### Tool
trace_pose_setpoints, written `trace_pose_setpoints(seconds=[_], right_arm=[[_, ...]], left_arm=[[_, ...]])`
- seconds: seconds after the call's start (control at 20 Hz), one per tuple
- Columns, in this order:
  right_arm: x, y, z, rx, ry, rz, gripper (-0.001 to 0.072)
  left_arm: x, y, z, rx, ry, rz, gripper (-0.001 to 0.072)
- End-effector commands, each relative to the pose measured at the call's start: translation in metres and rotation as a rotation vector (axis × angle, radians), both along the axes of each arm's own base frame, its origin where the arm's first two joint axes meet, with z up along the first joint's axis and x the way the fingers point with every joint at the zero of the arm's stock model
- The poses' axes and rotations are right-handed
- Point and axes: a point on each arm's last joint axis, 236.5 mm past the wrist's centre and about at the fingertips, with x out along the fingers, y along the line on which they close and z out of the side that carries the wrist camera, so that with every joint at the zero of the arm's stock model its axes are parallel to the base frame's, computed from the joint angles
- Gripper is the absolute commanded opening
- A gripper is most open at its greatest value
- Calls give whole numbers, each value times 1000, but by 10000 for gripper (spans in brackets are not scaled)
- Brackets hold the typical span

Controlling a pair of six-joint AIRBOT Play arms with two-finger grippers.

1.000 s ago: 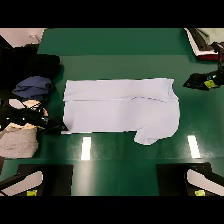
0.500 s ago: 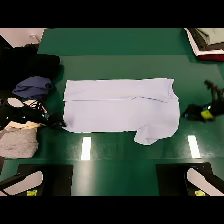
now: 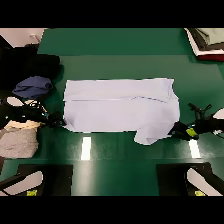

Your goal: Fold the shirts.

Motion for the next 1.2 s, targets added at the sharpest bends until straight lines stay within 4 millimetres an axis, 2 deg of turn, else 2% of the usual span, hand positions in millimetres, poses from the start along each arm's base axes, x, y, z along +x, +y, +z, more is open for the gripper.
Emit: trace_pose_setpoints(seconds=[0.0, 0.1, 0.25, 0.35, 0.5, 0.6, 0.75, 0.85, 1.0, 1.15], right_arm=[[7, 4, -8, -19, -39, 4, 238], [8, 3, -8, -24, -44, 9, 12], [5, 3, 9, -21, -40, 63, 13], [2, -4, 37, -57, -65, 115, 12], [-12, -27, 86, -190, -94, 133, 11], [-11, -33, 117, -241, -171, 122, 11], [14, -38, 153, -288, -321, 86, 11], [34, -44, 165, -308, -379, 70, 11], [68, -53, 165, -311, -387, 60, 11], [103, -49, 149, -304, -393, 92, 11]], left_arm=[[1, 0, 0, 1, -5, 1, 21], [1, 1, 1, 3, -8, 0, 20], [6, 1, 21, 17, -79, -14, 20], [-4, -2, 39, 16, -107, -46, 20], [-25, -10, 74, 6, -156, -92, 20], [-34, -15, 96, 6, -205, -83, 20], [-26, -35, 122, -95, -277, -58, 20], [-9, -37, 130, -113, -343, -15, 20], [18, -25, 133, -71, -435, 56, 20], [37, -16, 133, -41, -487, 98, 20]])
